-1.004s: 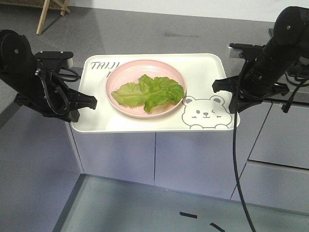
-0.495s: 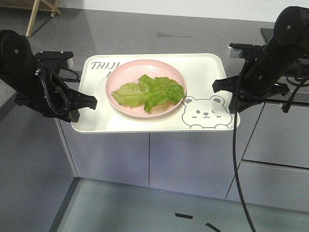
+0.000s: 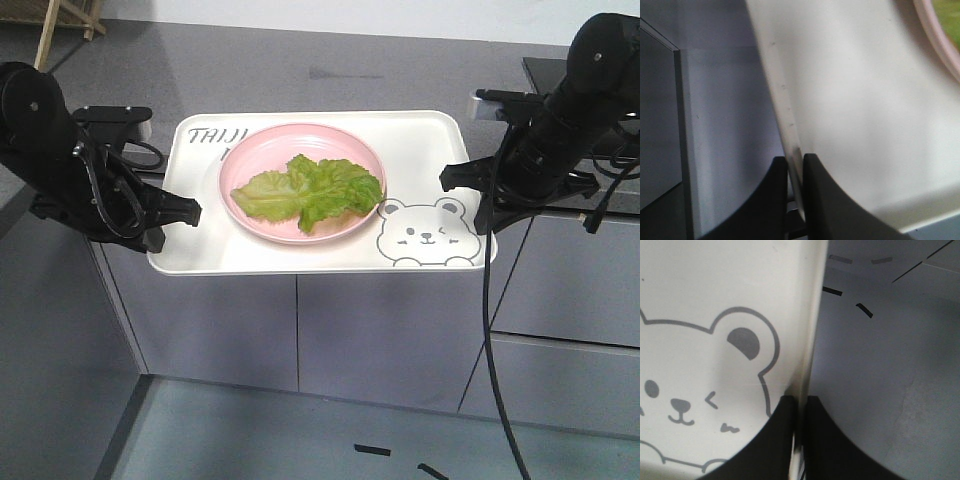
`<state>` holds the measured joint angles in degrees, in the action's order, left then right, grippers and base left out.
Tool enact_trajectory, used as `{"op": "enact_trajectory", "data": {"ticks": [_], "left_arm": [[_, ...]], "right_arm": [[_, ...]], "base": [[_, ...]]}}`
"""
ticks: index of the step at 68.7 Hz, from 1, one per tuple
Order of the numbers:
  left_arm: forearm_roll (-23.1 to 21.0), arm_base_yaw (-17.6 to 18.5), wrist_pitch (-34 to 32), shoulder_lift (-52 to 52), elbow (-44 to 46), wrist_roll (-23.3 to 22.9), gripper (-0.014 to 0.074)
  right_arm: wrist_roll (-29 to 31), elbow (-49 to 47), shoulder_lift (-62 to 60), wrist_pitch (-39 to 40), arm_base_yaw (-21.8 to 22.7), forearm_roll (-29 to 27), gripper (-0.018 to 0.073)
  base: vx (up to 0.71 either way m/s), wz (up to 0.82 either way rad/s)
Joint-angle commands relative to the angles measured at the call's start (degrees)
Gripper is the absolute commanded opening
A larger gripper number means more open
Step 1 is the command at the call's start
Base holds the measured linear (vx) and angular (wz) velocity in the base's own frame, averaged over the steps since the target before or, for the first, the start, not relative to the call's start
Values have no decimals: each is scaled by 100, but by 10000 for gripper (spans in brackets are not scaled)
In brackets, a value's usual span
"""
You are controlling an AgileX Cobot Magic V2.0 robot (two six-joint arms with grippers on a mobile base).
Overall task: Transfer vegetables to tray and serve
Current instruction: 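Keep gripping the tray edges as the base approaches the grey countertop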
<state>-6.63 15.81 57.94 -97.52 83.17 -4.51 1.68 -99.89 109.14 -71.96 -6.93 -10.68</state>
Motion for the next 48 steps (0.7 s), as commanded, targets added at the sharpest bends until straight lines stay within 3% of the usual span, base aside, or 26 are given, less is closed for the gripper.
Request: {"op": "enact_trajectory", "data": {"ticks": [1, 48], "left_arm": [[-751, 153, -516, 318, 204, 171, -6], [-751, 153, -516, 318, 204, 171, -6]], "right_arm": [[134, -151, -362, -152, -101, -770, -4], [134, -151, -362, -152, -101, -770, -4]], "base": [[3, -3], [5, -3]]}}
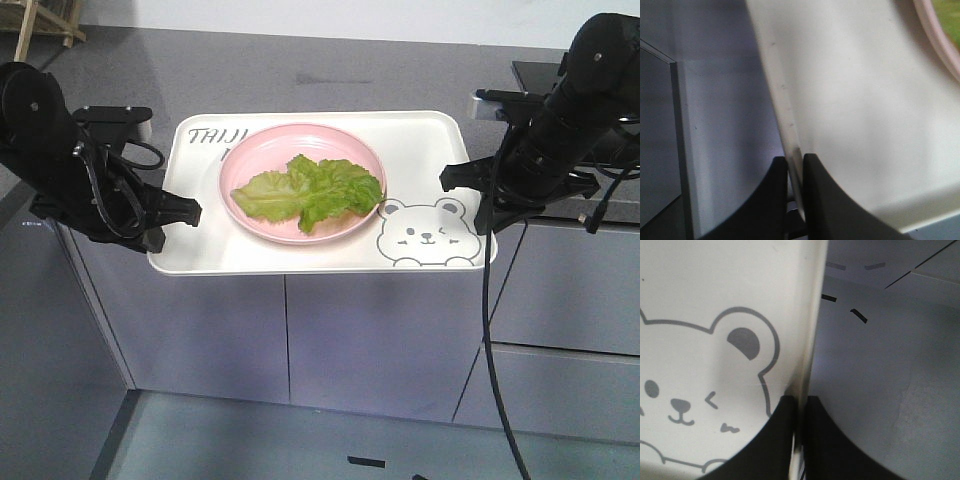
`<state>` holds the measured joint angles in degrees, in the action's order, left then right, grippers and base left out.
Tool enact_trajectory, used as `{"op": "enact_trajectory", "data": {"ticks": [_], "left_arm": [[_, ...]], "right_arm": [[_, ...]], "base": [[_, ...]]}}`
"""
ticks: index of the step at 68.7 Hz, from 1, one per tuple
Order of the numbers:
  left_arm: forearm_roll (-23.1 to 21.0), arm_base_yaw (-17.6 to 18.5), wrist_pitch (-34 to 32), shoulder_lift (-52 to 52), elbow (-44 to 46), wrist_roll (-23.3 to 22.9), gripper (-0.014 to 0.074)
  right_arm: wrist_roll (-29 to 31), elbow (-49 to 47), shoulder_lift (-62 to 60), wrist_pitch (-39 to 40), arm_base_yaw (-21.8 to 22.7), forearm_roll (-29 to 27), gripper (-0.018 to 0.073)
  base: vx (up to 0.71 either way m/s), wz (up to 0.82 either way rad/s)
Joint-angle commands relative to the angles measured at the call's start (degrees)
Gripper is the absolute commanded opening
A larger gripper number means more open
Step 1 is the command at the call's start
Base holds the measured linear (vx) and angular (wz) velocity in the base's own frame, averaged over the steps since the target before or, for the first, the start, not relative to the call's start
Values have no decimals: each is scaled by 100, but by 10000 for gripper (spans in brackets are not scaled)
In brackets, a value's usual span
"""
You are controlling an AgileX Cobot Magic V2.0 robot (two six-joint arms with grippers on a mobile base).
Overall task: Transfer vegetables to tray and serve
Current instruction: 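Keep gripping the tray edges as the base approaches the grey countertop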
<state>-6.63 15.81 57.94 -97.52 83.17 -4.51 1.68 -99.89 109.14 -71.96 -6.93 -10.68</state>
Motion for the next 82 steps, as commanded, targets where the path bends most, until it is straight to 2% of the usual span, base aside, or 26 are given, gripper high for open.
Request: {"op": "enact_trajectory", "data": {"ticks": [1, 82], "left_arm": [[-751, 153, -516, 318, 204, 171, -6], [-751, 153, -516, 318, 204, 171, -6]], "right_arm": [[134, -151, -362, -152, -101, -770, -4], [134, -151, -362, -152, -101, -770, -4]], "base": [[8, -3], [9, -1]]}}
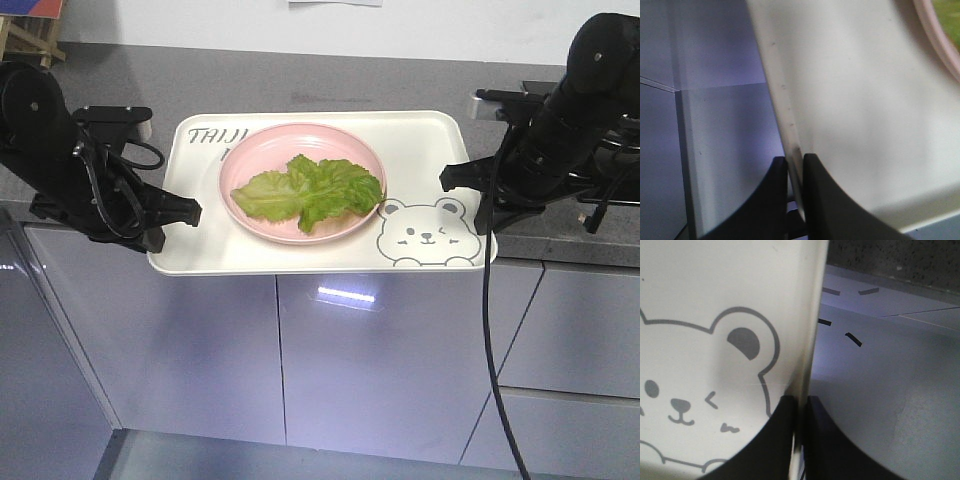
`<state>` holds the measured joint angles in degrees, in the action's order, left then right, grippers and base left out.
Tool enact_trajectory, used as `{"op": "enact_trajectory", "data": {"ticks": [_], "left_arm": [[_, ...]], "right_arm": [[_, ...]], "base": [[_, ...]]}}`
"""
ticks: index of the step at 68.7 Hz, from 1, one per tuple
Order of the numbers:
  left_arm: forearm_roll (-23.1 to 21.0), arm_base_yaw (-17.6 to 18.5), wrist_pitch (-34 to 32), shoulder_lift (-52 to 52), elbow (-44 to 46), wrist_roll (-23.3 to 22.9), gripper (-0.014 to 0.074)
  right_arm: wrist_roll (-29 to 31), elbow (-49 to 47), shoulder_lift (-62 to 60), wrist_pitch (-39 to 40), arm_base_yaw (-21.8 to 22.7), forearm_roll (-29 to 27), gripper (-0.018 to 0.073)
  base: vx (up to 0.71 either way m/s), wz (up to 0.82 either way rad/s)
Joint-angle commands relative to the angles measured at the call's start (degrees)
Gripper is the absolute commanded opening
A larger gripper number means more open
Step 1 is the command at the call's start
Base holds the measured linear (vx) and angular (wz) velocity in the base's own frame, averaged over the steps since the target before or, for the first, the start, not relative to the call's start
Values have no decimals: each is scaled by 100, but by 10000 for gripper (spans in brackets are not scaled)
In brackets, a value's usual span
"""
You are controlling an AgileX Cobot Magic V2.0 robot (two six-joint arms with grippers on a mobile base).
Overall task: Transfer vegetables to tray and serve
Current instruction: 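Keep gripping the tray edges as the base approaches the grey countertop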
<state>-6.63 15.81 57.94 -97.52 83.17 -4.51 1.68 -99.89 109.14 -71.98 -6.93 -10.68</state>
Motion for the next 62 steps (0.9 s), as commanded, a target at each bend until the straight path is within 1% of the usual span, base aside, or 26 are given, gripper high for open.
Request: {"op": "enact_trajectory", "data": {"ticks": [1, 62], "left_arm": [[-751, 153, -516, 318, 204, 171, -6], [-751, 153, -516, 318, 204, 171, -6]], "right_arm": [[134, -151, -362, -150, -101, -770, -4], [134, -151, -362, -150, -101, -770, -4]], "base": [[9, -1], [7, -1]]}}
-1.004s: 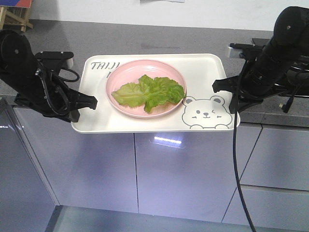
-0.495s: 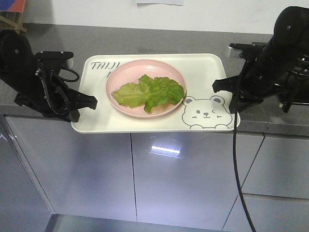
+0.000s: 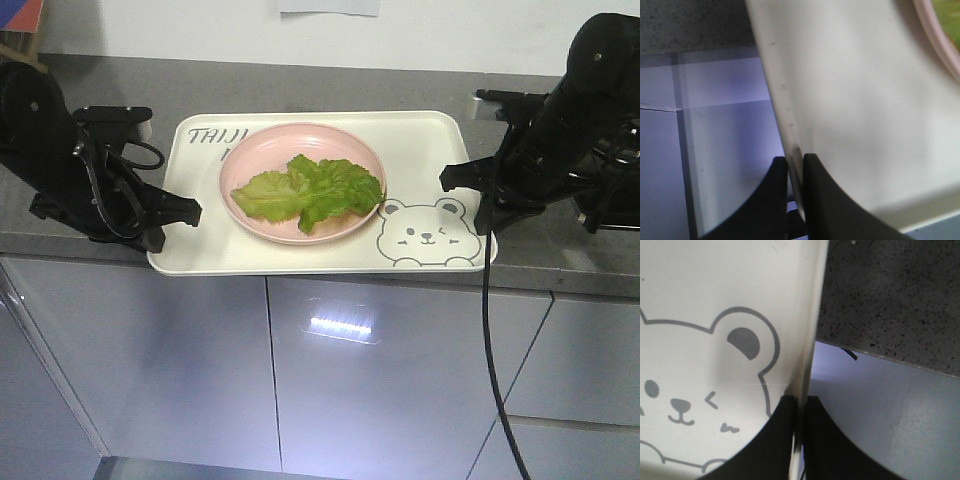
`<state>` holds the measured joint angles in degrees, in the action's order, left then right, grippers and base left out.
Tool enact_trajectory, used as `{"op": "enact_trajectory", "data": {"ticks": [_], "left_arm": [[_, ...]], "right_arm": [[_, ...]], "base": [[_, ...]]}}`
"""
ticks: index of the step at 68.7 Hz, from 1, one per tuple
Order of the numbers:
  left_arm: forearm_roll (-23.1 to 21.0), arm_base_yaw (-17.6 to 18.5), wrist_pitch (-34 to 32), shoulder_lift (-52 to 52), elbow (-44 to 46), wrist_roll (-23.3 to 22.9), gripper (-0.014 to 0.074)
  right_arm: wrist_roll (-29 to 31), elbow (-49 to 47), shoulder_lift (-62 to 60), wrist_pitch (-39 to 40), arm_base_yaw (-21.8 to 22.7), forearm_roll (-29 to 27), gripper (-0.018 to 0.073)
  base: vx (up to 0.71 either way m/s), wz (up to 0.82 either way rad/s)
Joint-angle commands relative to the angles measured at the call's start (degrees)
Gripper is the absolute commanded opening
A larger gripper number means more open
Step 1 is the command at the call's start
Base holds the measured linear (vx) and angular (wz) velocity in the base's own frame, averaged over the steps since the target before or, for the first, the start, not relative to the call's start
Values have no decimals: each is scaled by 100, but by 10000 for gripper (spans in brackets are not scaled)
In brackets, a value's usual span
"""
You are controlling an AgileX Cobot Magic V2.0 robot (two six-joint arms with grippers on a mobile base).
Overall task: Transfer vegetables to tray and serve
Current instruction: 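Keep gripping the tray edges as the base approaches the grey countertop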
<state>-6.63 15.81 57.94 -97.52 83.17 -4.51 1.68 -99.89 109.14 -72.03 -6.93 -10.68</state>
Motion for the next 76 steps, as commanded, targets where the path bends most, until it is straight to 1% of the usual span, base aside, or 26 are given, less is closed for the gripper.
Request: {"op": "enact_trajectory", "data": {"ticks": [1, 76], "left_arm": [[-751, 153, -516, 318, 204, 171, -6], [-751, 153, -516, 318, 204, 171, -6]], "right_arm": [[134, -151, -362, -146, -101, -770, -4], [134, -151, -362, -146, -101, -770, -4]], "base": [[7, 0], [7, 0]]}}
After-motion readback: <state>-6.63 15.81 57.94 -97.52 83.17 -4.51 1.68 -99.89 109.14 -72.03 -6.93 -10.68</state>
